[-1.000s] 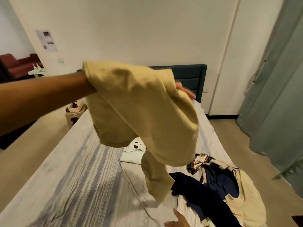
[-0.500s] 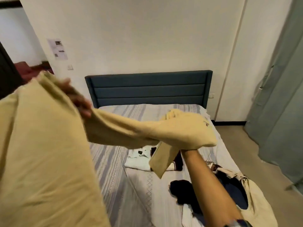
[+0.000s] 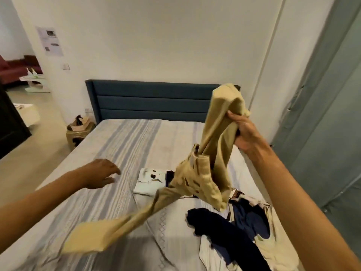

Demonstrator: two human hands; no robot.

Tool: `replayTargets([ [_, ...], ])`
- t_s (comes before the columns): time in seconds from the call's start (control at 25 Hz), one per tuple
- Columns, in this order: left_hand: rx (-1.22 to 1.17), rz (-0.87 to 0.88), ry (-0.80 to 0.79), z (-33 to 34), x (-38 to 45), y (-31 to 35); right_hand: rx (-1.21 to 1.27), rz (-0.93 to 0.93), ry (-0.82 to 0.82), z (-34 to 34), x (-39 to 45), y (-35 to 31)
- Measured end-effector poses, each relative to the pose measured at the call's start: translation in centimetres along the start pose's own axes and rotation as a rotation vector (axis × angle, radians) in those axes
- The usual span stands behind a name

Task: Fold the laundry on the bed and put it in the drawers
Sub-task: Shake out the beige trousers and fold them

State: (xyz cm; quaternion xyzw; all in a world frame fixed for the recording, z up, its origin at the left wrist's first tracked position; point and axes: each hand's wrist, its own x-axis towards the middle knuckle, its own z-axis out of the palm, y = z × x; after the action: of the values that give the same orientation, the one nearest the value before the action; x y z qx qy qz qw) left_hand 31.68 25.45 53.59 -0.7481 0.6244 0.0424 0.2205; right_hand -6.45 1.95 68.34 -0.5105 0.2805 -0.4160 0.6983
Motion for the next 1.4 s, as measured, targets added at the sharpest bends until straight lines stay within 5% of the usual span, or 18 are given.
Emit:
replayTargets([
  [0.16, -0.829, 0.163, -0.060, -1.7, 3.1, 12.6, -0.208, -0.030, 0.055, -0.1, 0.6, 4.5],
  [0.28, -1.229, 0.231, -0.158, -2.4, 5.4, 22.7, -0.261, -0.101, 0.166, 1.0, -0.1, 5.0],
  [0.48, -1.582, -0.017, -0.041, -0.2, 8.8, 30.4, -0.247, -0.219, 0.238, -2.4, -0.5, 1.0],
  [0.64, -1.497, 0.196, -0.205, 1.2, 9.3, 31.6, -0.178, -0.272, 0.503, -10.4, -0.3, -2.2],
  [0.72, -1.492, 0.238, -0.276, 1.7, 9.9, 30.7, -0.349, -0.165, 0.576, -17.3, 0.7, -1.6],
  [0.8, -1.549, 0.191, -0.202, 0.7, 9.6, 29.5, -0.852, 0.208, 0.487, -23.9, -0.1, 0.1],
  [0.88, -1.441, 0.220, -0.061, -1.3, 9.5, 28.4, -1.220, 0.760, 0.194, -26.3, -3.1, 1.9],
  [0.92, -1.321, 0.291, 0.003, -2.5, 9.8, 28.0, -1.284, 0.873, 0.059, -26.6, -3.9, 2.8],
  [1.12, -0.557, 0.700, 0.012, -11.7, 11.9, 29.1, -1.026, 0.303, -0.203, -20.8, -4.2, 8.1],
  [1.24, -0.527, 0.814, -0.166, -17.6, 10.8, 28.6, -0.928, 0.204, -0.474, -17.2, -3.1, 12.3],
  [1.4, -0.550, 0.827, -0.256, -20.7, 9.1, 24.8, -0.886, 0.235, -0.569, -11.8, -2.6, 15.8],
])
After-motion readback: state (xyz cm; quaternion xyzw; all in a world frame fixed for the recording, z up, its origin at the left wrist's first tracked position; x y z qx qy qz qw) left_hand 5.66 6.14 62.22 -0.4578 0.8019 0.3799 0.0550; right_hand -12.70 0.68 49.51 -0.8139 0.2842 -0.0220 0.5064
